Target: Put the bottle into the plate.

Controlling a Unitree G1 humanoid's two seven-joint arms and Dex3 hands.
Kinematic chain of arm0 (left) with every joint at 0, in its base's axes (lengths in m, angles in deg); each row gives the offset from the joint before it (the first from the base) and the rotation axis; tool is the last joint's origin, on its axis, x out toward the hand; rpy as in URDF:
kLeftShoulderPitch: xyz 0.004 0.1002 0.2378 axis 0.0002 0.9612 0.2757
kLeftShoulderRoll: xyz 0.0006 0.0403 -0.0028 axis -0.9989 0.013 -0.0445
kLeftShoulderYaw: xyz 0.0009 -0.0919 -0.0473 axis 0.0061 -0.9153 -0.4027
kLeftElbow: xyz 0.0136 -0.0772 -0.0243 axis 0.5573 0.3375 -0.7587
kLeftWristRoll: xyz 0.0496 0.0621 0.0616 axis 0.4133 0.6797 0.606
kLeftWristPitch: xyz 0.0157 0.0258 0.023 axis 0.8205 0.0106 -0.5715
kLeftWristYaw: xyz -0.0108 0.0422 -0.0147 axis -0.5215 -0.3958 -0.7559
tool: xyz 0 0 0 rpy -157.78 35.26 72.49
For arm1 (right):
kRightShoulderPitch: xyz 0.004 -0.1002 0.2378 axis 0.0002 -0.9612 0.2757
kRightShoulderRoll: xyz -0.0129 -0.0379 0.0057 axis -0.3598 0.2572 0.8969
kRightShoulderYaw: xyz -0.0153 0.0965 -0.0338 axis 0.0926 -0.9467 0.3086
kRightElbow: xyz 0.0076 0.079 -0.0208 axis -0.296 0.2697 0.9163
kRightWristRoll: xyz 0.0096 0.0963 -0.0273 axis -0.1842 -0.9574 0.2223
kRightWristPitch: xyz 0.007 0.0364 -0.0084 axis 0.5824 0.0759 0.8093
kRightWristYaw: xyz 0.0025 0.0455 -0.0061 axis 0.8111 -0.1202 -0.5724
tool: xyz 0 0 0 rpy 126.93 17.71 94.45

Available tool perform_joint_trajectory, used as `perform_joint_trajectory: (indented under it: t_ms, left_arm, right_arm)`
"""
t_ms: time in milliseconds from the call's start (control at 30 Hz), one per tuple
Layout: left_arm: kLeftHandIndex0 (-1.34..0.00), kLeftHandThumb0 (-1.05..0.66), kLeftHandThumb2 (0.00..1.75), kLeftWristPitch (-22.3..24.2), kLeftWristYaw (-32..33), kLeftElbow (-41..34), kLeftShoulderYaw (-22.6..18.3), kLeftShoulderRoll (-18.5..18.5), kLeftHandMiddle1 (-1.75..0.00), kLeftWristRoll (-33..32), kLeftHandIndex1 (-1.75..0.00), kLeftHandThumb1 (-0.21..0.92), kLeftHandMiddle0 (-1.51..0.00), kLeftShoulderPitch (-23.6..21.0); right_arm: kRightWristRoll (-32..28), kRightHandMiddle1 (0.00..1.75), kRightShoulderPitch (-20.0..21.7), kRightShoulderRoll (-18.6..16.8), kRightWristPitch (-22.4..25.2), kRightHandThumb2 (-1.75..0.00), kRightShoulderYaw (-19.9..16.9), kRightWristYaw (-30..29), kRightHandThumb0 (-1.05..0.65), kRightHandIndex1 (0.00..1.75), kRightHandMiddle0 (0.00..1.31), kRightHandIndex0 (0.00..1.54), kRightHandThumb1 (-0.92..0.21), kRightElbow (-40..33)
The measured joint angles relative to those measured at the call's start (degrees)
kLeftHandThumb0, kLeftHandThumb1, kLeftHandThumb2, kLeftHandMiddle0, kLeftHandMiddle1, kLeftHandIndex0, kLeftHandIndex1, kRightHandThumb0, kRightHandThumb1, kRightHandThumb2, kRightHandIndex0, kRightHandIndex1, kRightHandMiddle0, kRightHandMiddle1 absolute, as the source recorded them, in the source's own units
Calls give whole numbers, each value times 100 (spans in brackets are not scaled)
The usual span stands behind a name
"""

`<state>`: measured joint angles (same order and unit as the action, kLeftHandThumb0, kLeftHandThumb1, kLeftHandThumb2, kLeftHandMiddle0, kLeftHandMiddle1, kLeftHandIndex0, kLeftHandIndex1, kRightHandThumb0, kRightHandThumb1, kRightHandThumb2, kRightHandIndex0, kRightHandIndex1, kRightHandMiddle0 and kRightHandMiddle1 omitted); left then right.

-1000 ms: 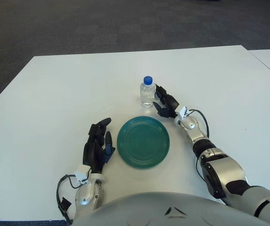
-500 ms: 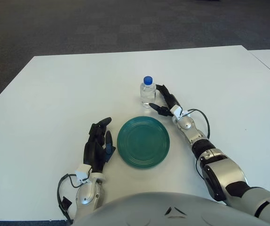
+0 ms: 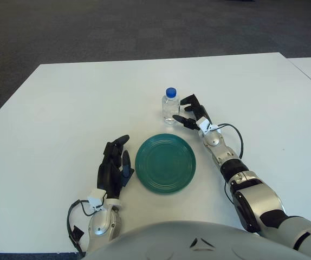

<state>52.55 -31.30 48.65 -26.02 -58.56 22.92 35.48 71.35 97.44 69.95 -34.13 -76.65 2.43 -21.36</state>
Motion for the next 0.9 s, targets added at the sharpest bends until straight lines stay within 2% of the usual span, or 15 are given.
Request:
perform_joint_trajectory:
  t_ms: [300, 633, 700, 733, 767, 800, 833, 900]
  left_arm:
    - [-18, -70, 73, -20, -1, 18, 4, 0, -43, -30, -96, 92, -49, -5]
    - [-19, -68, 74, -20, 0, 19, 4, 5, -42, -31, -97, 92, -50, -6]
    - [-19, -69, 73, -20, 1, 19, 4, 9, -42, -32, -96, 92, -50, -6]
    - [-19, -69, 73, -20, 2, 20, 4, 10, -42, -32, -96, 92, -50, -7]
    - [-19, -69, 73, -20, 2, 22, 4, 10, -42, -32, -96, 92, -50, -8]
    - [-19, -69, 73, -22, 3, 25, 4, 10, -42, -32, -96, 92, -50, -10]
    - [-19, -69, 73, -28, 3, 30, 3, 11, -41, -32, -96, 92, -50, -12]
    - [-19, -69, 74, -38, 2, 39, 2, 11, -41, -32, -96, 92, -50, -15]
  right_arm:
    - [-31, 175, -4, -4, 150, -12, 8, -39, -87, 175, 39, 92, -92, -88]
    - [-119, 175, -7, -21, 298, -13, -35, 18, -88, 175, 52, 102, -92, -174]
    - [-155, 175, -8, -29, 334, -10, -59, 74, -86, 175, 45, 92, -91, -199]
    - [-214, 173, -9, -33, 348, -9, -79, 150, -84, 175, 30, 69, -91, -210]
    - [-295, 173, -14, -40, 366, -9, -104, 257, -83, 175, 24, 61, -91, -232]
    - [-375, 160, -21, -47, 390, -8, -127, 381, -83, 160, 15, 45, -91, -259]
    - [-472, 151, -37, -57, 426, -8, -151, 506, -82, 150, 10, 35, -91, -310]
    - [-601, 134, -81, -71, 506, -8, -173, 751, -83, 131, 5, 26, -92, -433]
